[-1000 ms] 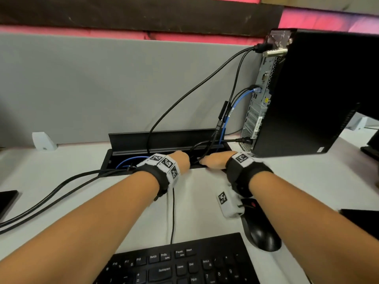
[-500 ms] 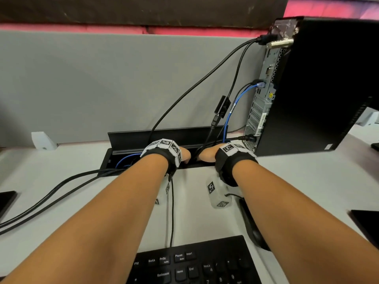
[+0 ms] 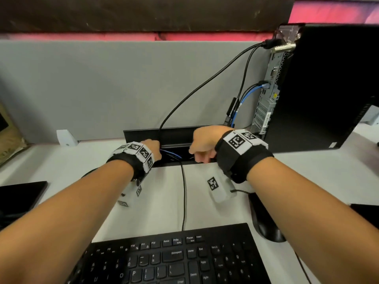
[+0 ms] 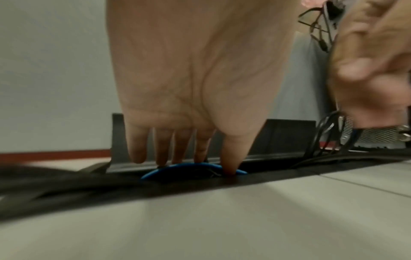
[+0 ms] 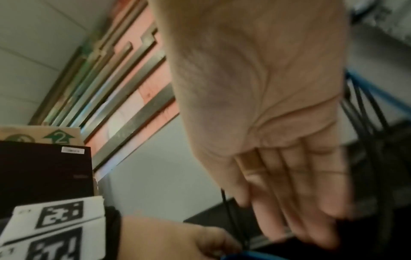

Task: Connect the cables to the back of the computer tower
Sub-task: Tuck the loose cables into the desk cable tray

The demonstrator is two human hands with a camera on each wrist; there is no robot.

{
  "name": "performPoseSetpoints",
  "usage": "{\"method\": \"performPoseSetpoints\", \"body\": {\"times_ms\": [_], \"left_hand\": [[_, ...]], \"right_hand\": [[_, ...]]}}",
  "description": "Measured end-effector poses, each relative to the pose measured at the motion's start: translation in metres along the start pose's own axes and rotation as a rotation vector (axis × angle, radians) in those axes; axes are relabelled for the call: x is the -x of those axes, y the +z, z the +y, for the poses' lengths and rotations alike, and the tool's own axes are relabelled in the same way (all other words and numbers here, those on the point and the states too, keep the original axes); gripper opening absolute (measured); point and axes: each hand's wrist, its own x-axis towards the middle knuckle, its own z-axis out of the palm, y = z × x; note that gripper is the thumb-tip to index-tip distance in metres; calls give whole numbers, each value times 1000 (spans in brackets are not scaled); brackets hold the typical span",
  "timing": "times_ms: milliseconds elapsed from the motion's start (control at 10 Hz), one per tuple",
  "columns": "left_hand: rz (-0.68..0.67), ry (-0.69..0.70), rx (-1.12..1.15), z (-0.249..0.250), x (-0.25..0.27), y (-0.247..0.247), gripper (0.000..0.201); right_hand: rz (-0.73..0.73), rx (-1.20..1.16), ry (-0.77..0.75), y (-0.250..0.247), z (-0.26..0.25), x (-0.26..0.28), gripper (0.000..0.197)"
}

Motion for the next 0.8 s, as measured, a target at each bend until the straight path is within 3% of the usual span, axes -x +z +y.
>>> {"method": "performPoseSetpoints", "body": {"times_ms": [100,300,500,600,700,800], "left_hand": [[-61,5,-65,-10,2,9,42],[-168,12,-331,6,-2,21,32],[-39,63,-167,14,-9,43,46],[-61,3,-6,16,-10,41,49],[-185,-21,47,12,-7,31,46],[-221,6,81,7,-12,27,44]], "right_hand": [[79,37,-88,17,-22,-19,41],[-34,-38,56,57,-19,-47,62],[31,-20,79,58,-24,-81,69],[57,-52,86,68,-17,-107,69],[29,-112,123,61,-21,-87,56],[29,-135,106,51,-16,-45,53]]}}
